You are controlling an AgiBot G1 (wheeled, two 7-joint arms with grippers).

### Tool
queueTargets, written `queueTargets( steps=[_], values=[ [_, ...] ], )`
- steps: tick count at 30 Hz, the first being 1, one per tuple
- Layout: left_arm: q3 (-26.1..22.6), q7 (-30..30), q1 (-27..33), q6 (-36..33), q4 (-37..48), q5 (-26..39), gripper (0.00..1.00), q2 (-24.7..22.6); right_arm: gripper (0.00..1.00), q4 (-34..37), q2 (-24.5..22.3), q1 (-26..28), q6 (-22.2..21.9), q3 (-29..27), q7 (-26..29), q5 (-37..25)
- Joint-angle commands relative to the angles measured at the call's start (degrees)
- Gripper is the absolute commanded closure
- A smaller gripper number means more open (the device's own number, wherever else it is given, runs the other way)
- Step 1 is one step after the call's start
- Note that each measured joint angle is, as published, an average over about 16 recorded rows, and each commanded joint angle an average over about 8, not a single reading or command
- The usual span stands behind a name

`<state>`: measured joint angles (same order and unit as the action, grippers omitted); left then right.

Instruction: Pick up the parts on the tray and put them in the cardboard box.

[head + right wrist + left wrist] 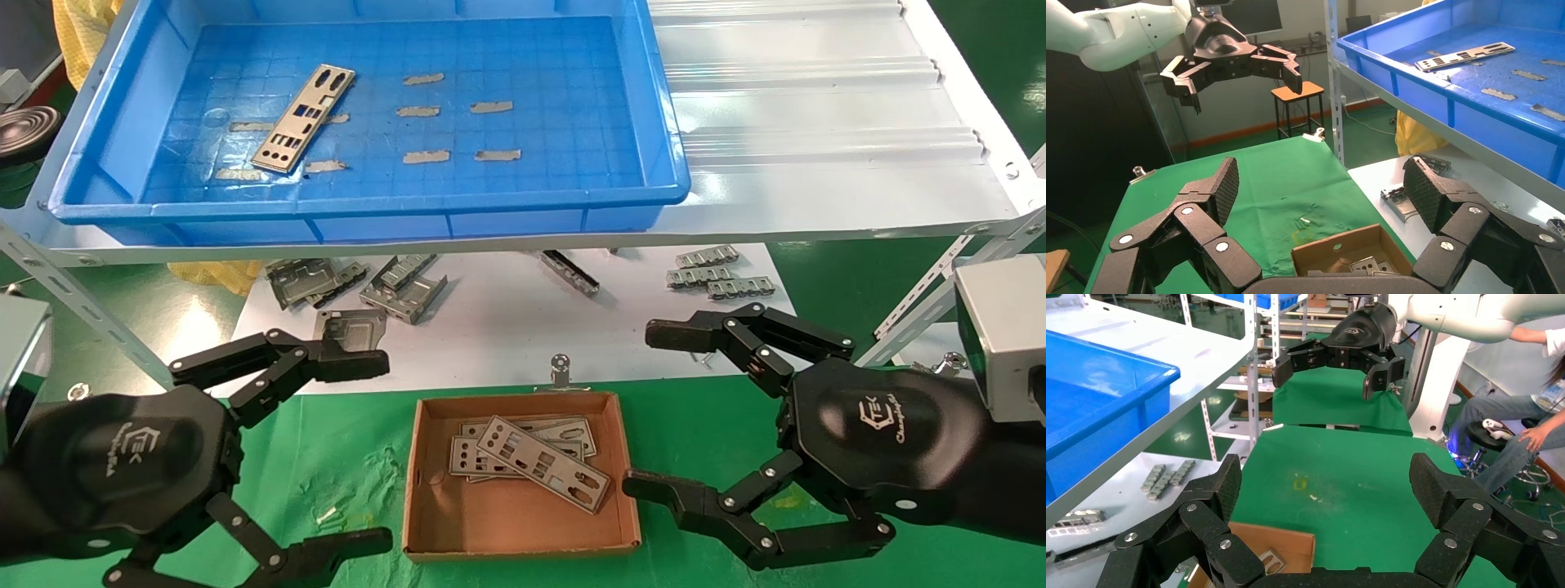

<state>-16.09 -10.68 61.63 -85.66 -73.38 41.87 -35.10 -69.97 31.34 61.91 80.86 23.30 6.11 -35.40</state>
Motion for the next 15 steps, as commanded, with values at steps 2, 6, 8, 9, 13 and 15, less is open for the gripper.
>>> queueTargets(
  steps=[2, 6, 8, 9, 13, 15],
  values=[
    [0.0, 0.0, 0.0, 0.0, 0.0, 0.0, 0.0, 0.0, 0.0, 0.0, 0.0, 0.0, 0.0, 0.0, 0.0, 0.0],
    [0.0, 0.0, 0.0, 0.0, 0.0, 0.0, 0.0, 0.0, 0.0, 0.0, 0.0, 0.0, 0.0, 0.0, 0.0, 0.0],
    [0.0, 0.0, 0.0, 0.0, 0.0, 0.0, 0.0, 0.0, 0.0, 0.0, 0.0, 0.0, 0.0, 0.0, 0.0, 0.0],
    [0.0, 0.0, 0.0, 0.0, 0.0, 0.0, 0.0, 0.0, 0.0, 0.0, 0.0, 0.0, 0.0, 0.0, 0.0, 0.0],
    [0.0, 0.0, 0.0, 0.0, 0.0, 0.0, 0.0, 0.0, 0.0, 0.0, 0.0, 0.0, 0.0, 0.0, 0.0, 0.0],
    [0.0, 0.0, 0.0, 0.0, 0.0, 0.0, 0.0, 0.0, 0.0, 0.0, 0.0, 0.0, 0.0, 0.0, 0.0, 0.0]
  ],
)
